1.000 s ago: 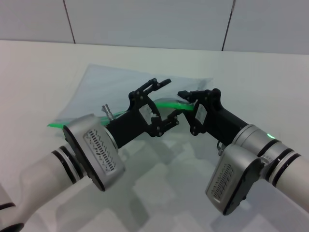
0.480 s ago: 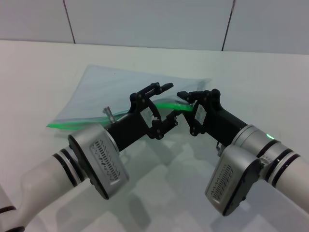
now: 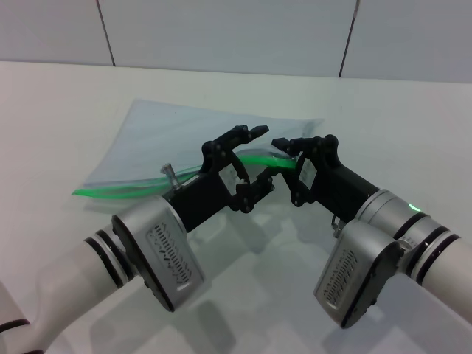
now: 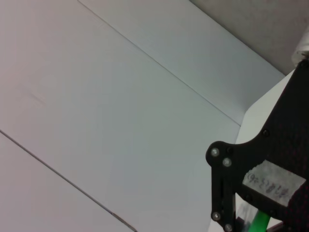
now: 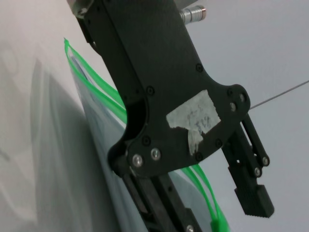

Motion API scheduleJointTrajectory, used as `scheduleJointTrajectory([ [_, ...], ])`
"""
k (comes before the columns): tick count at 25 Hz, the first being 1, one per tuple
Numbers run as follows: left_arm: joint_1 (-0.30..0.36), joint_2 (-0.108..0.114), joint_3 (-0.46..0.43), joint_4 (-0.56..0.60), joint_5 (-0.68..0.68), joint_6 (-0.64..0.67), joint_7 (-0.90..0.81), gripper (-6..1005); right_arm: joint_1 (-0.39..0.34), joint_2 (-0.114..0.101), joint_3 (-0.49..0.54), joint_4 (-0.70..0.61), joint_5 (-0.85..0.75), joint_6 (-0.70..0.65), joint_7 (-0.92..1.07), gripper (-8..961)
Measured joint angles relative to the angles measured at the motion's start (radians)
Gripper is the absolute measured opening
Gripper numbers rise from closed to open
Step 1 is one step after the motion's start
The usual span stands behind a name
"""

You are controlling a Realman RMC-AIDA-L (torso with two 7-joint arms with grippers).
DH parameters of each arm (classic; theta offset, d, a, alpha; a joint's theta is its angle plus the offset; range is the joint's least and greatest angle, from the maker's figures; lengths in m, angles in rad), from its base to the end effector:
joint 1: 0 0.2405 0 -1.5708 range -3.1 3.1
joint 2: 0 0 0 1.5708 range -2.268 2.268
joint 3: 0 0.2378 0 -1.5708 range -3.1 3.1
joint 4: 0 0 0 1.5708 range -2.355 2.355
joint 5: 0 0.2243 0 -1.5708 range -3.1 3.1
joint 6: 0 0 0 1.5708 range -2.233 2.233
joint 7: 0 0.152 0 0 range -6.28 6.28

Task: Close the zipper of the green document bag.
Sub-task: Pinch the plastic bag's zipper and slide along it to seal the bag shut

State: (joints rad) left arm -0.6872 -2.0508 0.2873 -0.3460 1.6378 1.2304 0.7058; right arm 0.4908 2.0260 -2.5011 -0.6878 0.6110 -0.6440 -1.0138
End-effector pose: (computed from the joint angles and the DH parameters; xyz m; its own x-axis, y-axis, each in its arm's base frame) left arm -0.2202 0.3205 -0.1102 0.8283 -0.5589 0.0383 -0.2630 -0.4483 -0.8543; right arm 0.1905 0.3373 -0.1323 0.8092 0.5443 0.2212 0.4833 -0.4025 -0.7775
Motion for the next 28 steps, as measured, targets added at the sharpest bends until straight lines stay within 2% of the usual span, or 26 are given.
scheduleJointTrajectory([
  [11, 0.002, -0.001, 0.001, -0.01, 0.011, 0.003, 0.08, 613, 0.009, 0.001, -0.001, 0.005, 0.0, -0.002, 0.005, 47],
  [14, 0.002, -0.003, 0.002, -0.017, 0.015, 0.004, 0.107, 425, 0.01, 0.001, -0.001, 0.005, 0.0, -0.003, 0.004, 47],
  [20, 0.002, -0.004, 0.002, -0.017, 0.015, 0.005, 0.112, 284, 0.011, 0.001, -0.002, 0.005, 0.0, -0.003, 0.005, 47],
  [28, 0.002, -0.004, 0.002, -0.017, 0.015, 0.005, 0.128, 252, 0.011, 0.0, -0.004, 0.005, 0.0, -0.002, 0.002, 47],
])
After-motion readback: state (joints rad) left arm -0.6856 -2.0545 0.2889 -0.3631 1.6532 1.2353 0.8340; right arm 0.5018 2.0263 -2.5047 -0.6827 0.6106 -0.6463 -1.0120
